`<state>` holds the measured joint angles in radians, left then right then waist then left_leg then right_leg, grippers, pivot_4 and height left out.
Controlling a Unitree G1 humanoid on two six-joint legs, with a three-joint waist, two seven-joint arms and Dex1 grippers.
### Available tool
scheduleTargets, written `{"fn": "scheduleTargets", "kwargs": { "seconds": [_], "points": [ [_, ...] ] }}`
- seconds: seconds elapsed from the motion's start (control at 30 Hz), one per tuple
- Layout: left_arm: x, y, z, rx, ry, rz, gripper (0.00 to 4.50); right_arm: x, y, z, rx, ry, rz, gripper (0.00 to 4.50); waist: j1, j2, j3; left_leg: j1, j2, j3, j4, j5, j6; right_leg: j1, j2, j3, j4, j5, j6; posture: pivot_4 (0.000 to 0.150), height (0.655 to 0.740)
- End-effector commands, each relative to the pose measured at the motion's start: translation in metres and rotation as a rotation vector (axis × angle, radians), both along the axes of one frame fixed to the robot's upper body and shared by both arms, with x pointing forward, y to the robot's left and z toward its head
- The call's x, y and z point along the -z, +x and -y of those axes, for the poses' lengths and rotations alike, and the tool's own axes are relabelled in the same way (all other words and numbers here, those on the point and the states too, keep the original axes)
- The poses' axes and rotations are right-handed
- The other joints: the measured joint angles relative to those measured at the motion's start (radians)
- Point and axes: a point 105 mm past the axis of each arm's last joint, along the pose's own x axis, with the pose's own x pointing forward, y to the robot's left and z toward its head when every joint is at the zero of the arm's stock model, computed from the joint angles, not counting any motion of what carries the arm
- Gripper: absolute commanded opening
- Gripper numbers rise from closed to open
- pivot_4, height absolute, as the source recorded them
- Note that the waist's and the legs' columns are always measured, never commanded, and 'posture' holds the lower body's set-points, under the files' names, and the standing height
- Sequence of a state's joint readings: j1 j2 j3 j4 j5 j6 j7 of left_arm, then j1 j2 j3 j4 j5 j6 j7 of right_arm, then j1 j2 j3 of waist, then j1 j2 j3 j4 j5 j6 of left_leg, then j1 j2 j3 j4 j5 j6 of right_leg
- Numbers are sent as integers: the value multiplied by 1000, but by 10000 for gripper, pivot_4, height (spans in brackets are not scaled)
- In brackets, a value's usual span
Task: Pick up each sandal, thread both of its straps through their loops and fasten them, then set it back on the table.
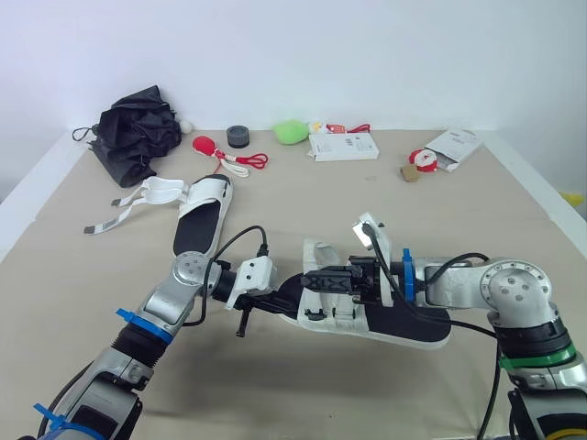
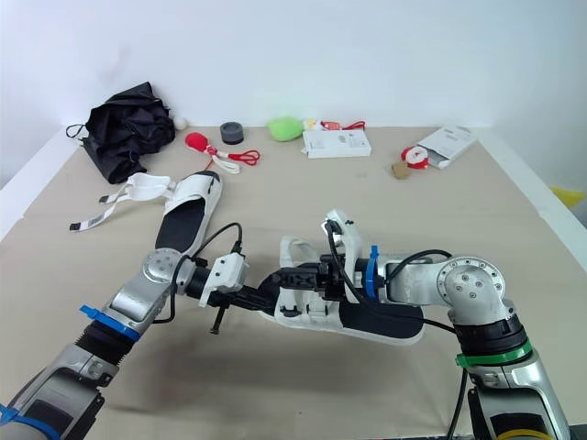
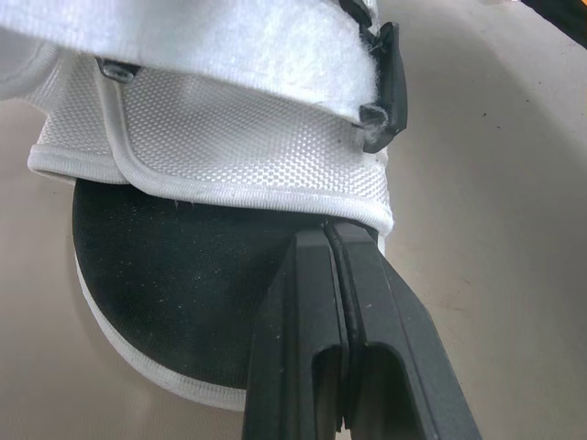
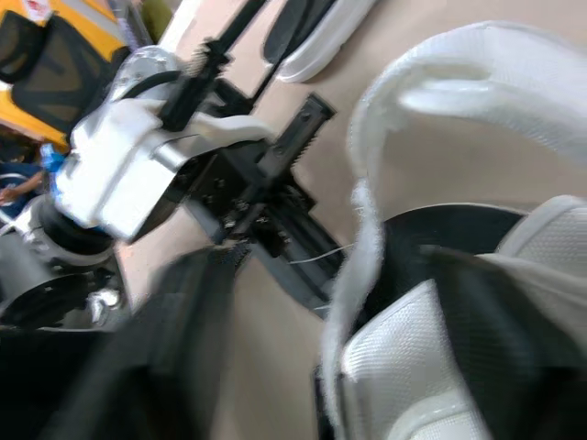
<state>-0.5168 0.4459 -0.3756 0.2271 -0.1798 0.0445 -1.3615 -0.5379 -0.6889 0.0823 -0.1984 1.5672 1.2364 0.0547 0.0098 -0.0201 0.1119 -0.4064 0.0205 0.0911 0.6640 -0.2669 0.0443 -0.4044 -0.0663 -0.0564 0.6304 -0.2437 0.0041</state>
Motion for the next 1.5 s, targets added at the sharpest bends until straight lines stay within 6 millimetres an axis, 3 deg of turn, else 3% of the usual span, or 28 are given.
{"fn": "scheduleTargets", "kwargs": {
  "seconds": [0.03,0.13,0.17,0.8,1.03,1.5],
  "points": [
    [42,-10,-16,-38,145,-125,0,-12,3,-1,-10,14,54,15296,0,0,0,0,0,0,0,0,0,0,0,0,0,0,0,1500,7400],
    [42,-10,-16,-39,146,-125,0,-16,0,-1,-28,26,70,1461,0,0,0,0,0,0,0,0,0,0,0,0,0,0,0,1500,7400],
    [42,-10,-16,-40,146,-125,0,-17,-1,-1,-31,30,73,225,0,0,0,0,0,0,0,0,0,0,0,0,0,0,0,1500,7400],
    [41,-8,-14,-41,138,-121,0,-1,-19,3,-117,-71,70,225,0,0,0,0,0,0,0,0,0,0,0,0,0,0,0,1500,7400],
    [41,-9,-14,-43,136,-121,0,23,-22,6,-140,-234,106,225,0,0,0,0,0,0,0,0,0,0,0,0,0,0,0,1500,7400],
    [42,-11,-15,-32,146,-121,0,15,-18,12,-145,-191,121,225,1,0,0,0,0,0,0,0,0,0,0,-1,0,-1,0,1500,7400]
  ]
}}
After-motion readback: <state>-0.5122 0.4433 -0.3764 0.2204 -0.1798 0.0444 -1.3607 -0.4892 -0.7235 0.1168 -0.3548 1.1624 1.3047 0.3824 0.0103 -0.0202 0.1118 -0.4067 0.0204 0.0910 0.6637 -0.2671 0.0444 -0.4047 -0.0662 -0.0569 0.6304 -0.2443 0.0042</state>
